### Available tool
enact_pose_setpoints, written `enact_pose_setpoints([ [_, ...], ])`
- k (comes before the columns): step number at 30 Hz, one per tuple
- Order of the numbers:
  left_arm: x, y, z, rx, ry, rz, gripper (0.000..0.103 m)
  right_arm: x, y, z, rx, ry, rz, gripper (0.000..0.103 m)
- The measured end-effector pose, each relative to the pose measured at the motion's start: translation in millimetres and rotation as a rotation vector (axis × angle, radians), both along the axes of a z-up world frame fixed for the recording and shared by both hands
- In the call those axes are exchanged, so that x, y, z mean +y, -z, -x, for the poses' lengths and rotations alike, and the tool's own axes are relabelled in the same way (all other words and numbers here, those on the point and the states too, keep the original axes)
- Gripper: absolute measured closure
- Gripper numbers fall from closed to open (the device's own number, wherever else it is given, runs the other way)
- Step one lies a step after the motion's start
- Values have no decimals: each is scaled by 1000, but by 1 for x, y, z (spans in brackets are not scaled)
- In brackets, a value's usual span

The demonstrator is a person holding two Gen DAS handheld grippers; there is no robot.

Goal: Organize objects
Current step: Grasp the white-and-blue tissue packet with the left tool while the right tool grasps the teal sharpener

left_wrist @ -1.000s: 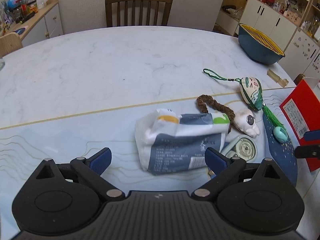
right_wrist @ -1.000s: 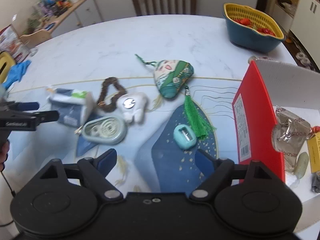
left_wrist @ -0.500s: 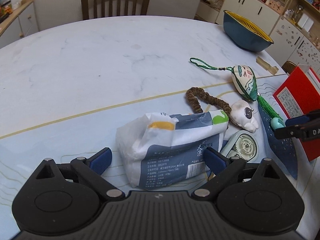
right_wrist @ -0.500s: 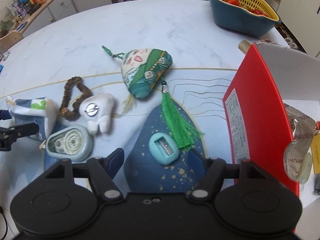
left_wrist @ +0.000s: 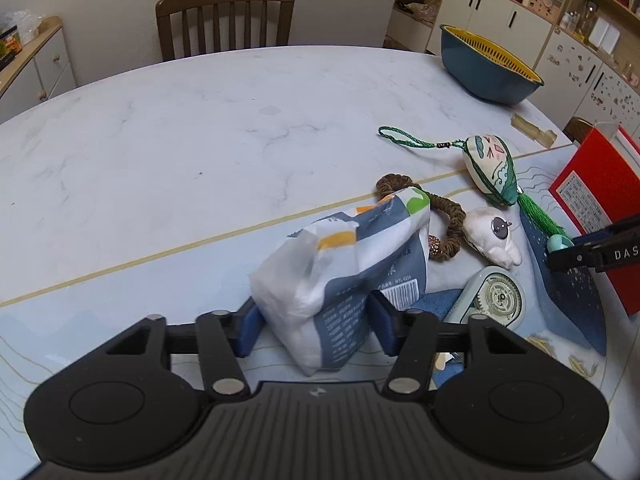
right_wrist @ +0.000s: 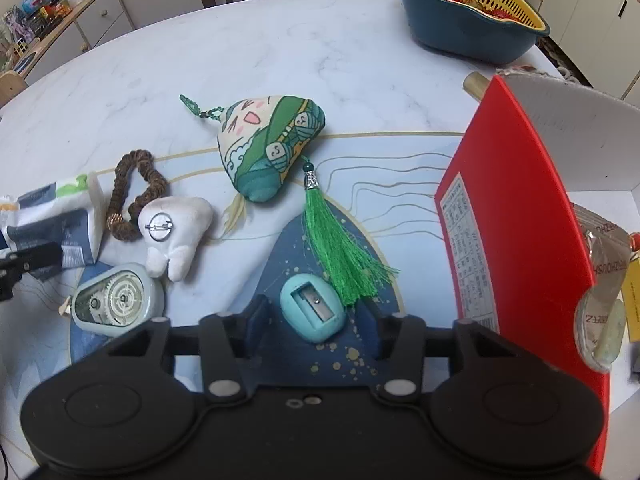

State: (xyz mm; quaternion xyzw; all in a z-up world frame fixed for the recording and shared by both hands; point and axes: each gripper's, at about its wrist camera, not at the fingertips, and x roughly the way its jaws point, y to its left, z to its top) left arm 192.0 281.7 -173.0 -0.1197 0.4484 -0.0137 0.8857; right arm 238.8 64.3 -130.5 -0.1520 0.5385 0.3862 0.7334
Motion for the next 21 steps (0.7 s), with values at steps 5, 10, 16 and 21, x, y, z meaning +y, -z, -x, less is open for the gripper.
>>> enact_pose_setpoints([
  [5, -4, -7, 4, -12, -11, -14, 61, -3, -1, 2, -3, 5, -7, 70],
  [10, -6, -17, 13, -27, -31, -23, 67, -11, -2, 7, -6, 6, -21, 71],
  [16, -11, -32, 28, -48, -57, -14, 69, -29, -14, 17, -4, -5, -55, 71],
  [21, -15, -49, 45, -64, -78, 4, 69, -46, -31, 27, -2, -17, -90, 71],
])
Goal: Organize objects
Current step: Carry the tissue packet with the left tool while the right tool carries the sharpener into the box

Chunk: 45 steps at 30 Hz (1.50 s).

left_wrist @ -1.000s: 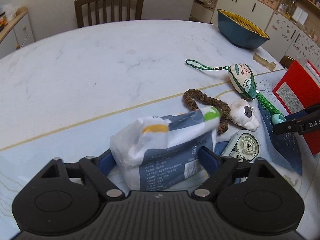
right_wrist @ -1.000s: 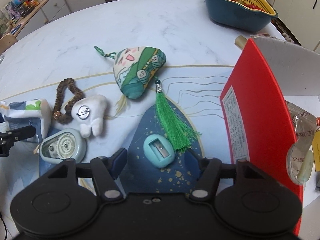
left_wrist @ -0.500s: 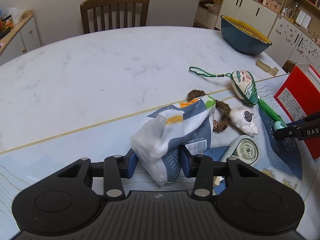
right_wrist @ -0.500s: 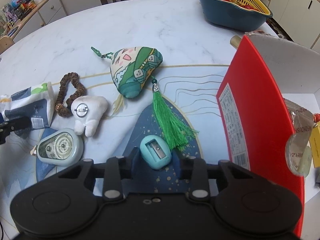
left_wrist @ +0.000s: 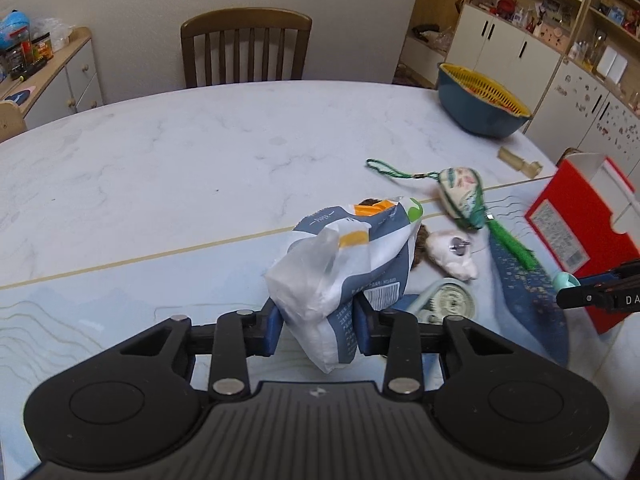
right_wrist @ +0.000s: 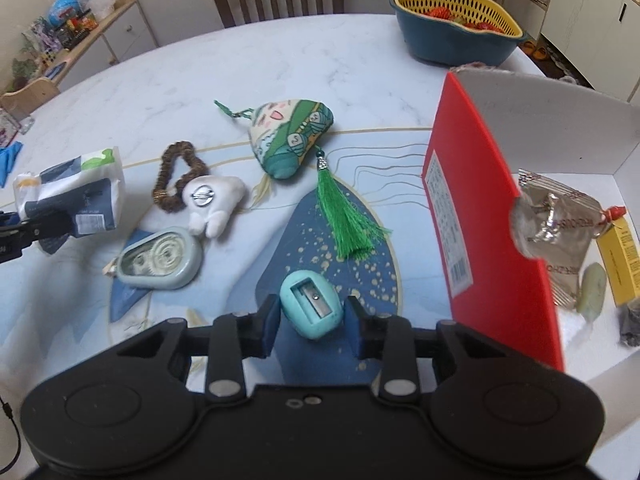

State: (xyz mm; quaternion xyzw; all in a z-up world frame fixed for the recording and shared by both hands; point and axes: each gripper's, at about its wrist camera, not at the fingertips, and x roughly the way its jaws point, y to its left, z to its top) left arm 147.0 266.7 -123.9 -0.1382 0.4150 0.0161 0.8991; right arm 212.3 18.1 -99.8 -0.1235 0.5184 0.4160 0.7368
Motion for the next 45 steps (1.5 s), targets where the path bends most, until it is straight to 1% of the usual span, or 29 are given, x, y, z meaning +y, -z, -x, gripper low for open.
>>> enact_pose_setpoints([
  [9, -23, -37, 26, -31, 9, 30, 69, -34, -40, 17, -19, -51, -68, 71],
  [11, -32, -44, 30, -34, 21, 26, 69, -43, -48, 18, -25, -61, -77, 71],
  [18, -67, -69, 33, -52, 58, 22, 69, -79, -68, 11, -54, -63, -128, 71],
  [28, -136, -92, 16, -59, 123, 34, 69, -127, -77, -25, -83, -18, -165, 71],
  [30, -152, -94, 10, -53, 140, 21, 69, -138, -76, -35, -83, -7, -170, 71],
  [31, -160, -94, 7, -45, 144, 9, 69, -143, -75, -40, -85, -3, -170, 71],
  [34, -180, -93, -3, -33, 158, 16, 69, -159, -71, -56, -89, 13, -168, 71],
  [39, -217, -98, -17, -36, 187, 13, 69, -187, -63, -85, -99, 42, -164, 71],
  [45, -259, -116, -39, -64, 214, 8, 69, -215, -51, -119, -106, 73, -159, 71],
])
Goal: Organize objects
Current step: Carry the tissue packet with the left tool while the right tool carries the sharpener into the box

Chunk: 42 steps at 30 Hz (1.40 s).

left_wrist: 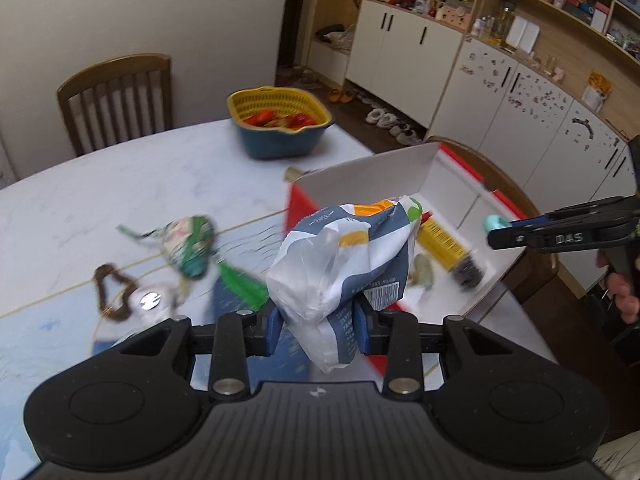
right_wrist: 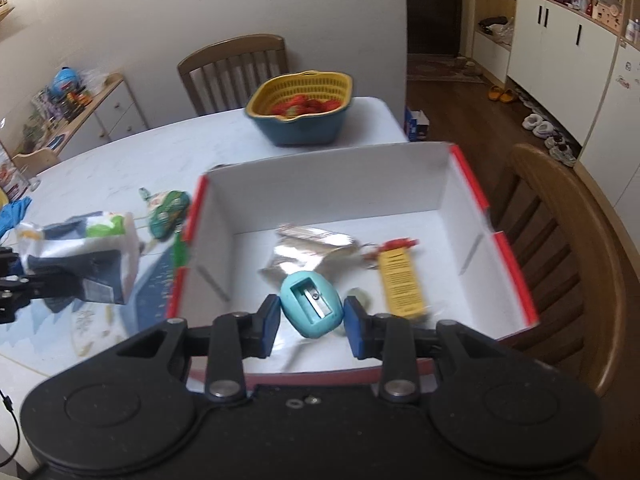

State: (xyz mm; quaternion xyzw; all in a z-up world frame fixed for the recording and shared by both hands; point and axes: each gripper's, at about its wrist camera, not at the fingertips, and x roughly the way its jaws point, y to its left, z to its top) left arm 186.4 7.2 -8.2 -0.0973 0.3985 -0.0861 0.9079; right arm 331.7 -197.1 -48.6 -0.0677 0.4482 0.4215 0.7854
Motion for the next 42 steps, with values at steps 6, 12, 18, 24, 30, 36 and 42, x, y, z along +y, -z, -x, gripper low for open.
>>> enact_pose_setpoints([
  [6, -51, 0, -30, 16, 66, -17, 68, -13, 10, -33, -9, 11, 10, 71],
  [12, -96, 18, -55, 68, 109, -72, 68, -13, 23, -61, -24, 22, 17, 71],
  [18, -121, 38, -74, 128, 122, -105, 68, 2, 36, -78, -19, -8, 33, 71],
  [24, -137, 51, -90, 169, 117, -122, 68, 30, 54, -97, -16, -30, 67, 71],
  [30, -144, 61, -101, 202, 112, -140, 68, 56, 71, -107, 1, -46, 109, 71],
  [36, -148, 70, -111, 233, 117, -147, 68, 76, 83, -113, 4, -65, 145, 70],
  [42, -152, 78, -122, 265, 123, -153, 68, 84, 88, -116, 13, -98, 168, 70],
])
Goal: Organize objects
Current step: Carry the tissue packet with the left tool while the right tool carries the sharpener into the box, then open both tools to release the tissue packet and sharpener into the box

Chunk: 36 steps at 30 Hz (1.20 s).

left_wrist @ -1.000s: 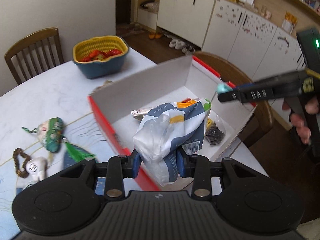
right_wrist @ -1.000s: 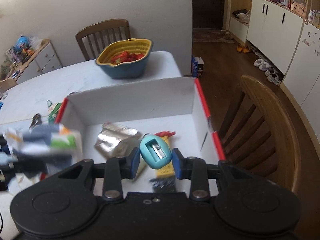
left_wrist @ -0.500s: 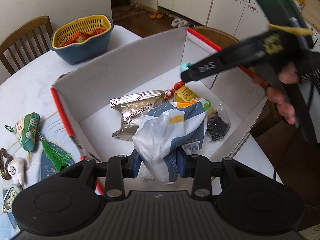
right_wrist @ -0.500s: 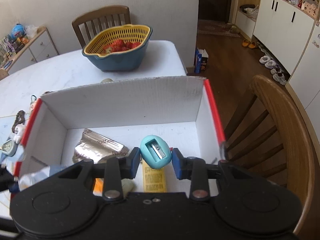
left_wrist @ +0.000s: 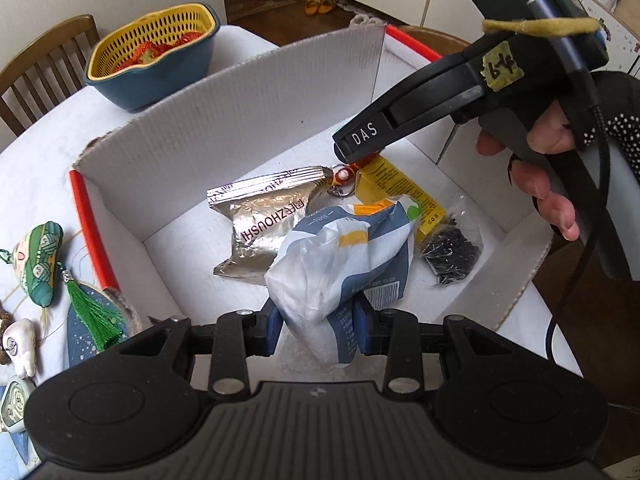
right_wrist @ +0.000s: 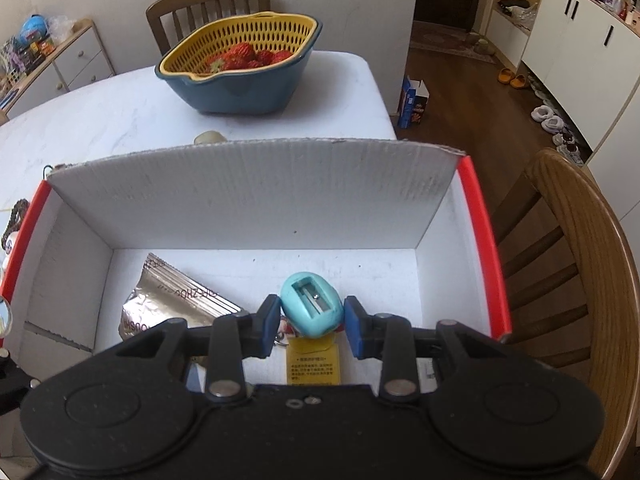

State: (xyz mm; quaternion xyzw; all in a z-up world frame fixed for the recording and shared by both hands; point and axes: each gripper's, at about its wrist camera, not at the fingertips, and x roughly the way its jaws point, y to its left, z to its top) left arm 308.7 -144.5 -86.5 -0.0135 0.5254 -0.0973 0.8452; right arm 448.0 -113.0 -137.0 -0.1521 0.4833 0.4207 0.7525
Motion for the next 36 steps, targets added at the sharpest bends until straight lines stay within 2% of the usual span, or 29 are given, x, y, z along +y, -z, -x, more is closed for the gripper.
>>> enact_pose_setpoints([
  [13, -5, 9, -17, 45, -4, 9, 61, -6, 0, -6, 32, -22, -18, 68],
  [18, -5, 8, -16, 33, -9, 11, 44, -13, -5, -5, 40, -29, -38, 66],
  [20, -5, 7, -16, 29, -14, 14, 40, -17, -7, -3, 39, -32, -46, 65],
  [27, 1, -2, -9, 8, -24, 51, 40, -33, -19, 4, 23, -49, -83, 60],
  [36, 13, -25, 10, -66, -34, 89, 40, -49, -40, 19, 24, -47, -116, 59],
])
